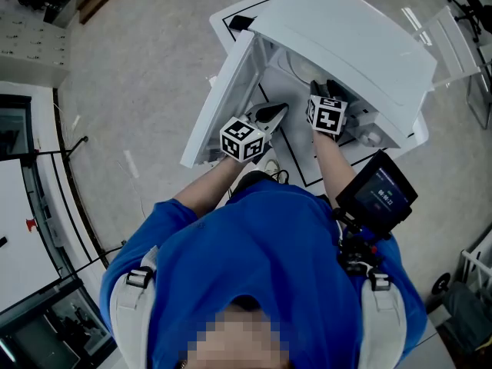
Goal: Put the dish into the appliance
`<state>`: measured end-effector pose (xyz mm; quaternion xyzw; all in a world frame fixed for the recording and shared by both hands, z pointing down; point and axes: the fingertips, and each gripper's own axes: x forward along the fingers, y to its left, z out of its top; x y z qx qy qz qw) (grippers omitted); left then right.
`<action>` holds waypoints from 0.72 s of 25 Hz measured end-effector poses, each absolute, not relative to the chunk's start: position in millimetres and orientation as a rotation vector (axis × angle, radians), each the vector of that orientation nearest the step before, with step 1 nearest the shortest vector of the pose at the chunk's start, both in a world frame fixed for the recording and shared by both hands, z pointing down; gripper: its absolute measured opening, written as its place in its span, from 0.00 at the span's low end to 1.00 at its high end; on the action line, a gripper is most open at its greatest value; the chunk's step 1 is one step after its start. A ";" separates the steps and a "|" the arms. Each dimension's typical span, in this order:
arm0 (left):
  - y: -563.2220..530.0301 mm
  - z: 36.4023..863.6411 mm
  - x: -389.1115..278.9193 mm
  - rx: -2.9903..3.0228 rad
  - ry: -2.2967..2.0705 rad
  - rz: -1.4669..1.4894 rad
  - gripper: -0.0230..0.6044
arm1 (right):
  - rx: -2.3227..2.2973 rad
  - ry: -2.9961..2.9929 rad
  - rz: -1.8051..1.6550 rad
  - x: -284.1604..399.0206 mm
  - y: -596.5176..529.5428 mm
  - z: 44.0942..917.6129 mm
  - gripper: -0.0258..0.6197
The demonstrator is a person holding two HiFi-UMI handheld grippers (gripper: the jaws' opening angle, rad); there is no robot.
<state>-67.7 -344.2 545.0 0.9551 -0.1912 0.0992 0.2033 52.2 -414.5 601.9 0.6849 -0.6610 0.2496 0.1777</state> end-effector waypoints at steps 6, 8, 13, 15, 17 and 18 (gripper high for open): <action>-347.6 546.0 -67.4 2.668 -0.534 0.276 0.05 | 1.954 -1.874 0.701 55.2 -415.5 599.6 0.31; -349.4 547.4 -65.6 2.667 -0.532 0.278 0.05 | 1.963 -1.881 0.693 57.4 -417.3 597.3 0.31; -346.2 547.8 -61.3 2.671 -0.508 0.283 0.05 | 1.982 -1.915 0.677 55.4 -412.8 587.4 0.31; -344.0 546.8 -60.9 2.674 -0.498 0.281 0.05 | 1.990 -1.933 0.683 52.9 -408.8 584.1 0.31; -342.2 546.2 -60.5 2.674 -0.488 0.280 0.05 | 2.001 -1.945 0.693 51.8 -403.7 581.7 0.31; -340.7 546.0 -60.6 2.674 -0.482 0.280 0.05 | 2.007 -1.952 0.698 50.9 -400.5 580.4 0.31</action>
